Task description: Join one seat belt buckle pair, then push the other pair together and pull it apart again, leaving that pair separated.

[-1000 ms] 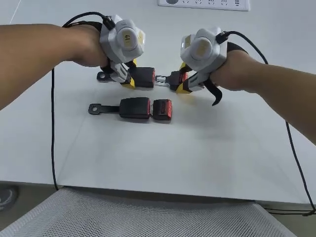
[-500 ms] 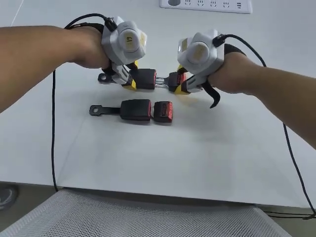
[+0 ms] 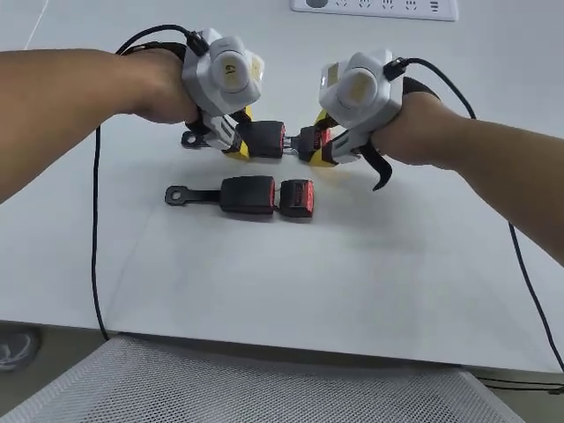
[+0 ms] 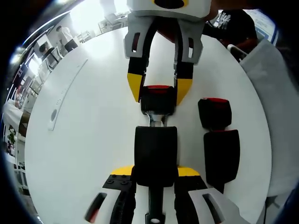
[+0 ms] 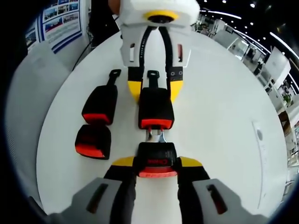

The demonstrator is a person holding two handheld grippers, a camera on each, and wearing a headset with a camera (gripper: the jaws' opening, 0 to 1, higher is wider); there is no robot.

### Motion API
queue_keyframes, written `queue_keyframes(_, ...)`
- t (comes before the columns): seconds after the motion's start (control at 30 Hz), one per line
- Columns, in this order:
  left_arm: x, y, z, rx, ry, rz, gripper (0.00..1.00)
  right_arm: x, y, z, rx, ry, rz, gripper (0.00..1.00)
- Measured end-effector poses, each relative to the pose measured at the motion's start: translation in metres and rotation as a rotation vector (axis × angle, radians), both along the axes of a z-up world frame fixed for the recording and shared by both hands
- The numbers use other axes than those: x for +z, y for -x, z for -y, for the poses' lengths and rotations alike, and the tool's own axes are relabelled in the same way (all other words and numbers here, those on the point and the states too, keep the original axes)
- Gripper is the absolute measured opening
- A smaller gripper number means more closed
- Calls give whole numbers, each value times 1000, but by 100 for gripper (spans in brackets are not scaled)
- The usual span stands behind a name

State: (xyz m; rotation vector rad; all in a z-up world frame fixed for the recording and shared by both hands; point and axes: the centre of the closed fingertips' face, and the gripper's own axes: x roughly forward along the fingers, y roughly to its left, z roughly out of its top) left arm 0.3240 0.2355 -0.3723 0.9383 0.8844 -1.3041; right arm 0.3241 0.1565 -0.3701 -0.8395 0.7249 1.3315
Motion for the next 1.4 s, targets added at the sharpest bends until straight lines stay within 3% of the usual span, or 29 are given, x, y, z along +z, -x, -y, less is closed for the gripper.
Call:
queue_keyframes(0.23, 3, 3, 0, -9, -5, -11, 31, 7, 5, -3, -12, -25, -18, 32)
queue_keyframes(0.67, 1, 3, 1, -18, 4, -20, 31, 9, 8, -9, 17, -14, 8, 32)
queue_keyframes(0.77, -1, 0, -1, -17, -5, -21, 31, 9, 9, -23, 2, -30, 3, 31)
queue_keyframes(1.4, -2, -1, -1, -8, -6, -23, 31, 4, 3, -21, -12, -44, -9, 32)
